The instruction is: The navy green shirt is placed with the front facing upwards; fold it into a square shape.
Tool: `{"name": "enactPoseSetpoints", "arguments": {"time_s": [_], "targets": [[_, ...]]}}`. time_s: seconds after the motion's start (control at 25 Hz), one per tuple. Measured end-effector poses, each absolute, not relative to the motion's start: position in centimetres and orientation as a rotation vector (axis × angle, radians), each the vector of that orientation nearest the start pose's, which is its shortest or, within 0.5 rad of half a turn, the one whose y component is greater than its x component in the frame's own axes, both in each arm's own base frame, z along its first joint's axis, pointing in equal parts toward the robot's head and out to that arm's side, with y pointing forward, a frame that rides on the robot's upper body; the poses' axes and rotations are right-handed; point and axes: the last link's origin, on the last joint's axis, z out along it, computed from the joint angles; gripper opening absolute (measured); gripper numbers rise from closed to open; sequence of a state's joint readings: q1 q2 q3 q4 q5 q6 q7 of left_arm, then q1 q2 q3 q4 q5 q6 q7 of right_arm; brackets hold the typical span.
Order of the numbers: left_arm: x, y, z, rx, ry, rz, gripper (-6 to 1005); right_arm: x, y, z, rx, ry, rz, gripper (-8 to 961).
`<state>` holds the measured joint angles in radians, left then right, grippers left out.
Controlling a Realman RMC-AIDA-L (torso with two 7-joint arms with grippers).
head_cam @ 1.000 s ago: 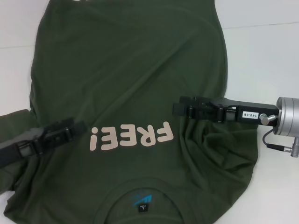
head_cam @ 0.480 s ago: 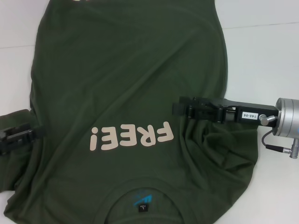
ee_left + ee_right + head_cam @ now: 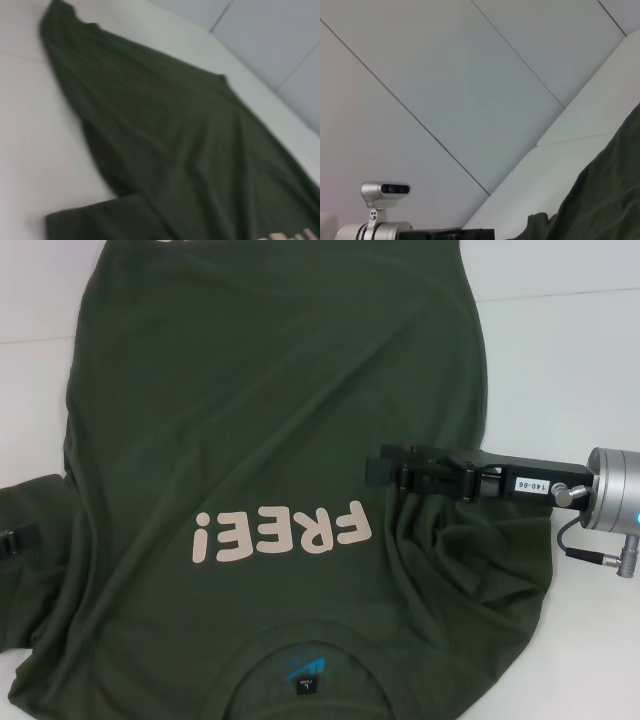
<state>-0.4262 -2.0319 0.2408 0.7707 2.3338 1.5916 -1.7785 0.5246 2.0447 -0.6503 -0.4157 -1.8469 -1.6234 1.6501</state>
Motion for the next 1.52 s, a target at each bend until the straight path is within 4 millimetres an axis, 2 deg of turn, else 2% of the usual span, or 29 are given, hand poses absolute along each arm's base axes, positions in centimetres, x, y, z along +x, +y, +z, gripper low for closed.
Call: {"name": "enactPoseSetpoints", "arguments": {"time_s": [0.48,1.08,1.52], "targets": [[-37.6,30.2,7.4,-2.127,-1.356,-0.453,903,26.7,31.0,-0.8,-2.544,1.258,1.114,915],[-38.4,30.3,7.2,-2.094,-1.378,-0.395,902,26.7,31.0,-0.8,-2.54,1.262,1.12,914],[-38.6,30.5,6.1,-2.095,-1.389,-0.372,902,26.8,31.0,-0.7,-2.538,1.261,1.12,914]]}}
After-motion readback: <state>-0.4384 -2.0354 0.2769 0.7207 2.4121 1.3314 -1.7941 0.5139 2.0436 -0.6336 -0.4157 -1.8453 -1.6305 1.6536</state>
